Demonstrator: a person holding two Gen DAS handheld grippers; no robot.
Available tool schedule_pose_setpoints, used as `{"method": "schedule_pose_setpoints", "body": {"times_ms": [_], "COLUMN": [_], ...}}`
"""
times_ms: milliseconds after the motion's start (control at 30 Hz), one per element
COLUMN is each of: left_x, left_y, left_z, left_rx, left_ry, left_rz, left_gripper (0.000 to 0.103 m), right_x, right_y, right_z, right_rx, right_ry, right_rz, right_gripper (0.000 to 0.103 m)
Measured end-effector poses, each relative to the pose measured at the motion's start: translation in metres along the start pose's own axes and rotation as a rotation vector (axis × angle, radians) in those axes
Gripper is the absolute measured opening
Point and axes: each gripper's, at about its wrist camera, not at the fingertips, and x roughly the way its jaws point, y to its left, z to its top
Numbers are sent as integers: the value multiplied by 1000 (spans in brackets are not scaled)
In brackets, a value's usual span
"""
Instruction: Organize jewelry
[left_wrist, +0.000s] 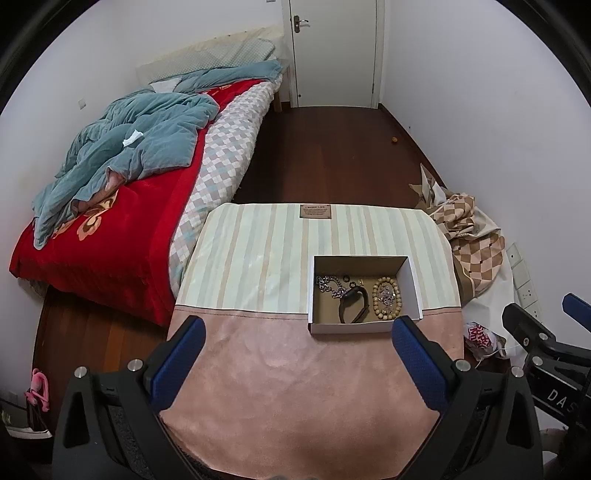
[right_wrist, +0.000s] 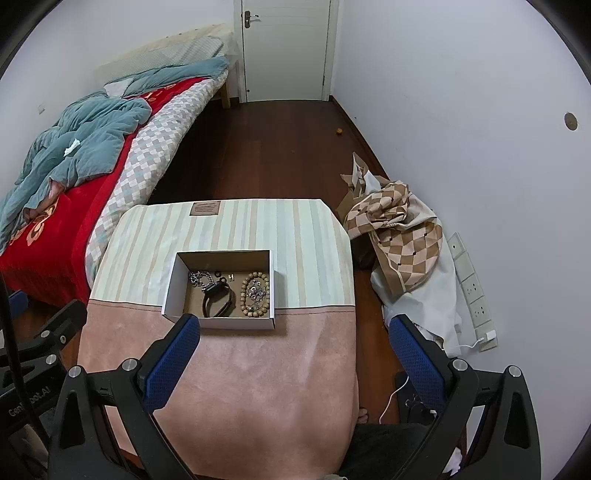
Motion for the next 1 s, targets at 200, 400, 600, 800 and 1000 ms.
{"method": "schedule_pose_setpoints", "body": {"times_ms": [200,400,600,800,1000], "left_x": [0,-1,-4,-8,-10], "left_y": [0,-1,-1,-2,-4], "left_z": [0,-1,-3,-4,-3], "left_rx": [4,5,9,12,12], "left_ry": [-1,-2,-9,-16,-14], "left_rz": [0,2,-2,-3,-6], "left_gripper": [103,103,103,103,103], "right_x": [-1,-1,-3,-7,-9], "right_y": [0,0,0,0,-2], "right_z": [-1,-1,-1,-3,-3], "right_rx": [1,1,4,11,15], "right_ry": [0,0,-2,-7,-6], "right_rz": [2,1,1,5,9], "right_gripper": [103,103,103,103,103]}}
